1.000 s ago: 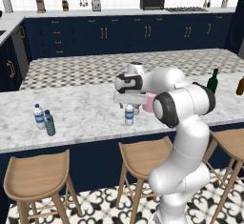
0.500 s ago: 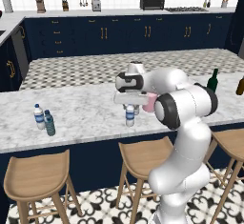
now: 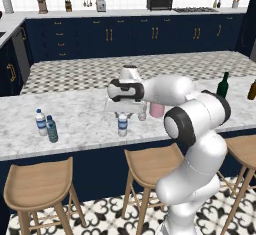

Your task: Move the plastic bottles in the middle to the plastics group, and the glass bottles in the middle to the glass group.

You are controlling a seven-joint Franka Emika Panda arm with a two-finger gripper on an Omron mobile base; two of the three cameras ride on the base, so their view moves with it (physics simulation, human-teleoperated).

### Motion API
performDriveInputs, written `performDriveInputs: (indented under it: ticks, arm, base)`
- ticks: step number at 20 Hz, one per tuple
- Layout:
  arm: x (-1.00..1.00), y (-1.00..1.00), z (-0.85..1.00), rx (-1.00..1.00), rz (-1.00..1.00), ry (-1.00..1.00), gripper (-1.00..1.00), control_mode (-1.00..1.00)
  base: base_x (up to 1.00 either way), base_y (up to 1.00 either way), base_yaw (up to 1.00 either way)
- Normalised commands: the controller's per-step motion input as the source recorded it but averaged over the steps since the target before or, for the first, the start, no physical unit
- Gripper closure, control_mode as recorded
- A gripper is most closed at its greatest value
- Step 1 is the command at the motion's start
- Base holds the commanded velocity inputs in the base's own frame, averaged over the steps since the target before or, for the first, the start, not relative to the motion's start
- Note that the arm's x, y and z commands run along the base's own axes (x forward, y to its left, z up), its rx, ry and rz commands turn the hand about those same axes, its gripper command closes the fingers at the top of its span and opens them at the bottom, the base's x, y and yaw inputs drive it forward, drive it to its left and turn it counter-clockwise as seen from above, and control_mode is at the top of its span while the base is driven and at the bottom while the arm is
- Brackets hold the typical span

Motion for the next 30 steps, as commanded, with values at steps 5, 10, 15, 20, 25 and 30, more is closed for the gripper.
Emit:
performDriveInputs:
  ticks: [5, 10, 15, 20, 25, 30]
  arm:
    - [-0.01, 1.0, 0.05, 0.0, 0.0, -0.01, 1.0, -1.0]
    - [0.0, 1.0, 0.16, 0.01, 0.0, -0.04, 1.0, -1.0]
    - [0.27, 1.0, 0.08, 0.0, 0.0, -0.08, 1.0, -1.0]
    - [0.54, 0.92, 0.01, 0.0, 0.0, -0.05, 1.0, -1.0]
    - [0.57, 0.56, -0.11, 0.01, 0.0, 0.0, 1.0, -1.0]
    - [0.55, 0.27, -0.22, 0.04, 0.0, 0.0, 1.0, -1.0]
  base:
    - [0.0, 0.0, 0.0]
    - [0.0, 0.0, 0.0]
    - [0.0, 0.0, 0.0]
    - [0.0, 0.0, 0.0]
    - [0.0, 0.0, 0.0]
    - [0.0, 0.0, 0.0]
